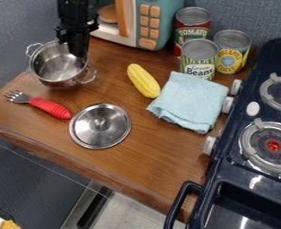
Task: Move the silver pot to the left edge of the table
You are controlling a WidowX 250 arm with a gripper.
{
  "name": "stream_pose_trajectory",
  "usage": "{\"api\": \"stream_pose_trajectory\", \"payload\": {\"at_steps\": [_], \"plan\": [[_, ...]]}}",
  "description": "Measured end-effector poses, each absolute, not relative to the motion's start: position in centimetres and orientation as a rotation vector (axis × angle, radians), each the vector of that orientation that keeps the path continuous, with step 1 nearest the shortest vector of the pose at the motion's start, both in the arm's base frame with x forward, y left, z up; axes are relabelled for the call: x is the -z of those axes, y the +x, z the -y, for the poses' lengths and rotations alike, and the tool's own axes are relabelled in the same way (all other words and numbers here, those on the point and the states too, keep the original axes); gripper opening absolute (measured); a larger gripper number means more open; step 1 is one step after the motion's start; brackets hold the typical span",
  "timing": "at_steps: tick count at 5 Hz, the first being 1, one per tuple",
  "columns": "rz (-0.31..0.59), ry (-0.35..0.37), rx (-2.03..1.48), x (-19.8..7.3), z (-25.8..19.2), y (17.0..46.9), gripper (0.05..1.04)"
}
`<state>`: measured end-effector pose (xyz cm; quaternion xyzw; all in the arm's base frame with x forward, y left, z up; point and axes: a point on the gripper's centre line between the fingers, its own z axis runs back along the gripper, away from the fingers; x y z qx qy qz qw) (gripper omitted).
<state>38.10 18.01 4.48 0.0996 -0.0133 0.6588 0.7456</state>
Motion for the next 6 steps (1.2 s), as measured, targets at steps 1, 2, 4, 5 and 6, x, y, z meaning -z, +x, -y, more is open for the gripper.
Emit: {"api": "stream_pose_trajectory", "payload": {"at_steps": [1, 2, 4, 5, 6], "plan": [[-0.003, 0.233, -1.446, -2.7, -18.0, 37.9, 0.068], [-0.008, 0.263, -1.445, -1.8, -18.4, 37.9, 0.068], [-0.016, 0.243, -1.452, -1.5, -18.6, 38.1, 0.097], [-0.033, 0.204, -1.423, -0.8, -18.5, 37.9, 0.277], [-0.046, 0.199, -1.413, -1.1, -18.6, 37.5, 0.545]]}}
